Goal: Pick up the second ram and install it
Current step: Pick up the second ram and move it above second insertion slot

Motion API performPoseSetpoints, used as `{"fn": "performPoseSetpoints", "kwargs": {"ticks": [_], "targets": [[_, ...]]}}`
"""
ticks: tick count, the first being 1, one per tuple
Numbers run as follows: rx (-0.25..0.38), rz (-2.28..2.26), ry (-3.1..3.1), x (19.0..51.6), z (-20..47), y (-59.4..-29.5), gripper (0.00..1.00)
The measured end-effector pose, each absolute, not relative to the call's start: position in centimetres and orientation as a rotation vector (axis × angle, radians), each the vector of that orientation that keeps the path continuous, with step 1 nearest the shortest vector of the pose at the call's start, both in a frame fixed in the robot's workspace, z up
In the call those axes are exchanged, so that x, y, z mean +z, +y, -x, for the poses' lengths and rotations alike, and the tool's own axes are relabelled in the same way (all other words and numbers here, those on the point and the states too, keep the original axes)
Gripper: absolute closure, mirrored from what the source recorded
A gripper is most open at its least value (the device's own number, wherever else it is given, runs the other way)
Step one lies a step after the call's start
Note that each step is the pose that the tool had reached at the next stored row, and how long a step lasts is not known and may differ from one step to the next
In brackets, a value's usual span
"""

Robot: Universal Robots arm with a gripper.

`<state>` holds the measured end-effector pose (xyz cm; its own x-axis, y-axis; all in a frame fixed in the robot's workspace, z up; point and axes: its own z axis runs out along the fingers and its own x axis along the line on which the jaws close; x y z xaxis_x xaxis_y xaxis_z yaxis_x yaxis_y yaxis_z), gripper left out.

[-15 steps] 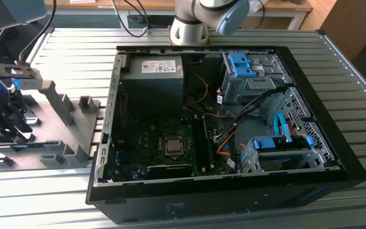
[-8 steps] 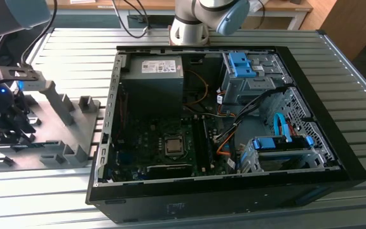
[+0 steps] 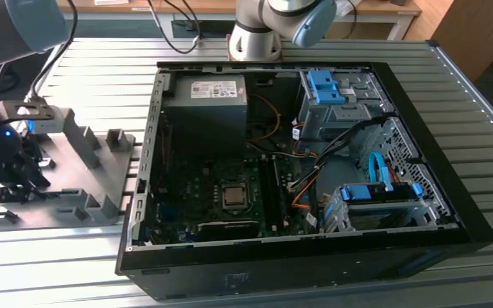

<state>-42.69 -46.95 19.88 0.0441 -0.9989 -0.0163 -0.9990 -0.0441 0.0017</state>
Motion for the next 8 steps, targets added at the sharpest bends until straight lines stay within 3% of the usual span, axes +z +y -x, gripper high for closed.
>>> {"fn": "performPoseSetpoints", "kwargs": {"ticks": [8], "targets": [[0.028, 2.259, 2.162, 19.04, 42.7, -47.06, 0.65]]}}
